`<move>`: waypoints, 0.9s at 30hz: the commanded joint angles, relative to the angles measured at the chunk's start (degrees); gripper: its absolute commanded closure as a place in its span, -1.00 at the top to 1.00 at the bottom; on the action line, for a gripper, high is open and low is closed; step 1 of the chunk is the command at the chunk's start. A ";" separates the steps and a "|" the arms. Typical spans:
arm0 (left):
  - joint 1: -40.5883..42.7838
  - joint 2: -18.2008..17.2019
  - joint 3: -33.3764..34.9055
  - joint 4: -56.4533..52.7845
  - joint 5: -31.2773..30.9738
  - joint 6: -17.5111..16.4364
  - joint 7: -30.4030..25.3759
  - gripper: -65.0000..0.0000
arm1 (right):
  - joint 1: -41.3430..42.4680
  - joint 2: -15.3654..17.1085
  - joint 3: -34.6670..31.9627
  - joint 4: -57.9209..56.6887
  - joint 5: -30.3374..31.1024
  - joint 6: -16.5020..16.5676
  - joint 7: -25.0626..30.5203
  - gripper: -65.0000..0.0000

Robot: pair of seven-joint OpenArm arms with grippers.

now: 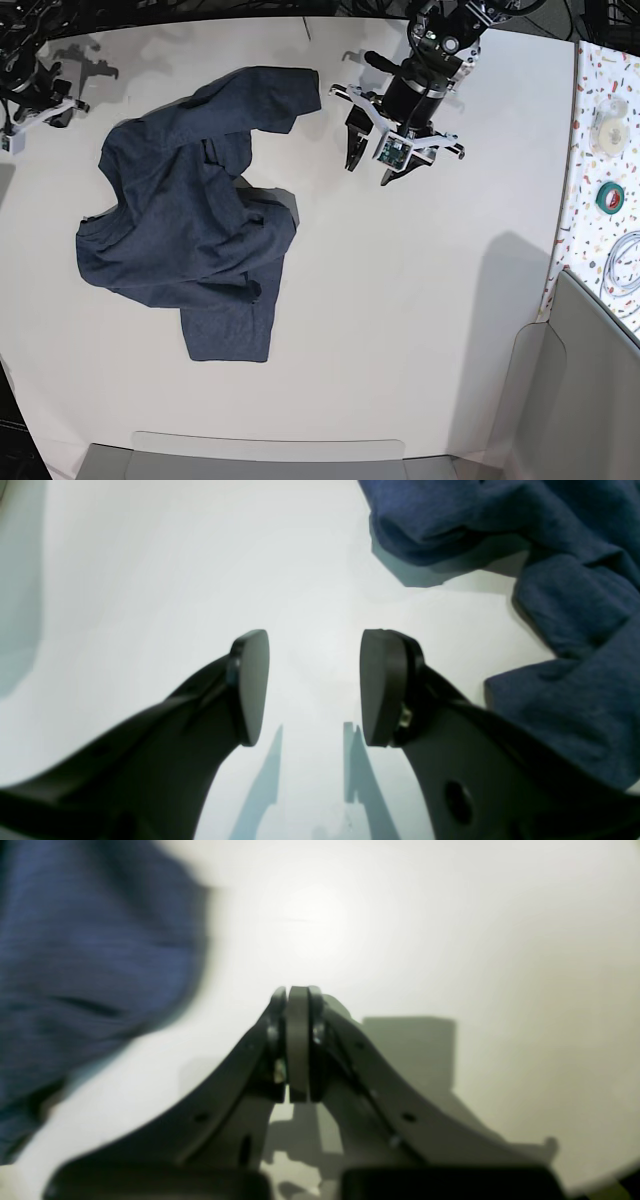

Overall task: Layout the t-shirt on the table in an organized manner, then fold the t-shirt properly
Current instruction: 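Drag the shirt edge with the right gripper, then release it, then pull the shirt further with the right gripper while left gripper hovers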

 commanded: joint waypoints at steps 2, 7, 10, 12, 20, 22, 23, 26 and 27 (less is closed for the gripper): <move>-0.28 -0.21 -0.31 1.08 0.30 0.21 -1.53 -0.18 | -0.30 1.60 3.12 1.10 0.60 0.14 0.82 -1.00; -0.55 -0.21 -0.31 1.16 0.30 0.21 -1.71 -0.18 | 0.23 0.72 6.63 5.23 8.77 0.50 -0.59 -1.00; -0.64 -0.13 -0.31 1.16 0.30 0.21 -2.15 -0.25 | 1.64 -2.09 2.85 5.67 19.67 0.50 -0.59 -1.00; -0.72 -0.04 -0.31 1.16 0.30 0.21 -2.24 -0.42 | 3.22 -3.67 -1.89 5.41 22.57 0.41 -0.50 -1.00; -3.45 1.19 -0.40 1.16 0.30 0.29 -1.62 -0.75 | 7.70 -9.56 -6.11 -2.95 7.72 0.50 -0.24 -1.00; -3.54 1.19 -0.40 1.25 0.30 0.29 -1.80 -0.73 | 7.97 -9.12 -5.85 -4.09 3.76 0.50 -0.24 -1.00; -3.54 1.19 -0.40 1.25 0.30 0.29 -2.06 -0.72 | 7.70 -7.89 -5.85 -4.00 2.18 0.50 -0.24 -1.00; -3.54 1.19 -0.40 1.16 0.30 0.29 -2.06 -0.69 | 6.65 -4.11 -5.67 -4.00 -0.46 0.50 -0.24 -1.00; -3.54 1.19 -0.40 1.16 0.30 0.29 -2.06 -0.68 | 6.30 -2.44 -5.06 -4.00 -1.16 0.41 -0.15 -1.00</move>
